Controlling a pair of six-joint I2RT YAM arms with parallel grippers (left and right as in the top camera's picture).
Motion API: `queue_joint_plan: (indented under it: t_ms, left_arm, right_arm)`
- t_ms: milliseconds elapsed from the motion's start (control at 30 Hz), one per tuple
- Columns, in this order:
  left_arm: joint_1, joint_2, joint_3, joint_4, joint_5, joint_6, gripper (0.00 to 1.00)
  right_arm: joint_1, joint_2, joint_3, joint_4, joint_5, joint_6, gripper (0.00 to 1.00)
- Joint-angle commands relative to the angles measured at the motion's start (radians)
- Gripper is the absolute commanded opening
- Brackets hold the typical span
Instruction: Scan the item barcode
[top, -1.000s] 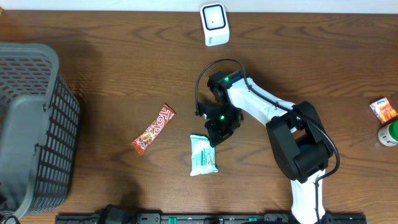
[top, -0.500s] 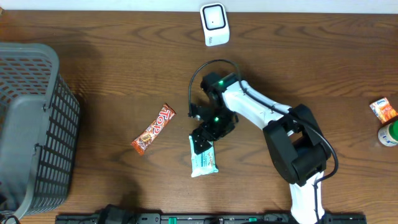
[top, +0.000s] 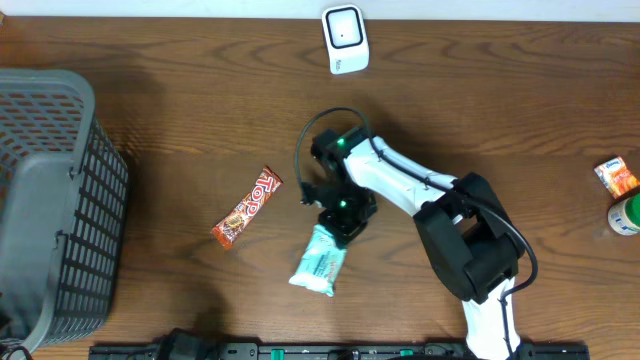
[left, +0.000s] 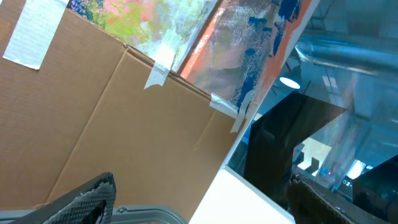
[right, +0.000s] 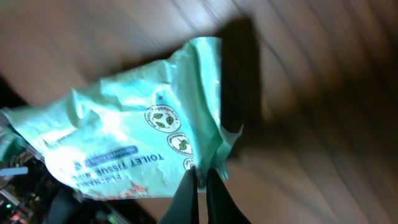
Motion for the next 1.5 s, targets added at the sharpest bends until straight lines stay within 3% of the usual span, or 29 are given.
queue_joint_plan:
  t_ms: [0, 167, 300, 367, 433, 600, 633, 667, 700, 733, 800, 867, 1200, 1467]
  left_arm:
    - [-0.002, 0.011, -0.002, 0.002, -0.006, 0.013, 0.88]
    - [-0.002, 0.011, -0.002, 0.002, -0.006, 0.013, 0.88]
    - [-0.002, 0.011, -0.002, 0.002, -0.006, 0.012, 0.88]
    - [-0.002, 0.011, -0.002, 0.002, -0.006, 0.012, 0.88]
    - [-0.002, 0.011, -0.002, 0.002, -0.006, 0.012, 0.88]
    - [-0.002, 0.011, -0.002, 0.002, -0.006, 0.012, 0.88]
    - [-0.002, 0.011, -0.002, 0.002, -0.006, 0.012, 0.88]
    - [-0.002, 0.011, -0.002, 0.002, -0.006, 0.012, 0.88]
    - [-0.002, 0.011, -0.002, 0.002, -0.006, 0.012, 0.88]
    - [-0.002, 0.011, -0.002, 0.002, -0.006, 0.012, 0.88]
    - [-0.002, 0.011, -0.002, 0.002, -0.006, 0.012, 0.88]
    - [-0.002, 0.011, -0.002, 0.002, -0.006, 0.012, 0.88]
    - [-0.002, 0.011, -0.002, 0.002, -0.006, 0.013, 0.88]
    - [-0.002, 0.011, -0.002, 0.002, -0.006, 0.013, 0.88]
  right_arm:
    - [-0.051, -0.006, 0.092, -0.047, 0.185, 0.089, 0.02]
    - [-0.103, -0.03, 0.223, -0.122, 0.554, 0.312, 0.01]
    - [-0.122, -0.031, 0.275, -0.15, 0.599, 0.351, 0.01]
    - [-0.122, -0.031, 0.275, -0.158, 0.536, 0.364, 0.01]
    - [-0.115, -0.031, 0.275, -0.198, 0.349, 0.326, 0.21]
    - [-0.068, -0.031, 0.275, -0.32, 0.084, 0.282, 0.3]
    - [-0.052, -0.031, 0.275, -0.337, 0.054, 0.281, 0.39]
    - [-0.034, -0.031, 0.275, -0.345, 0.03, 0.282, 0.4]
    - [-0.015, -0.031, 0.275, -0.343, 0.013, 0.282, 0.38]
    - [0.005, -0.031, 0.274, -0.332, -0.003, 0.284, 0.26]
    - [0.049, -0.031, 0.269, -0.285, -0.014, 0.314, 0.13]
    - [0.101, -0.031, 0.251, -0.212, -0.002, 0.347, 0.06]
    - [0.25, -0.029, -0.017, 0.08, -0.071, 0.47, 0.01]
    - [0.241, -0.029, -0.119, -0.023, 0.195, 0.584, 0.01]
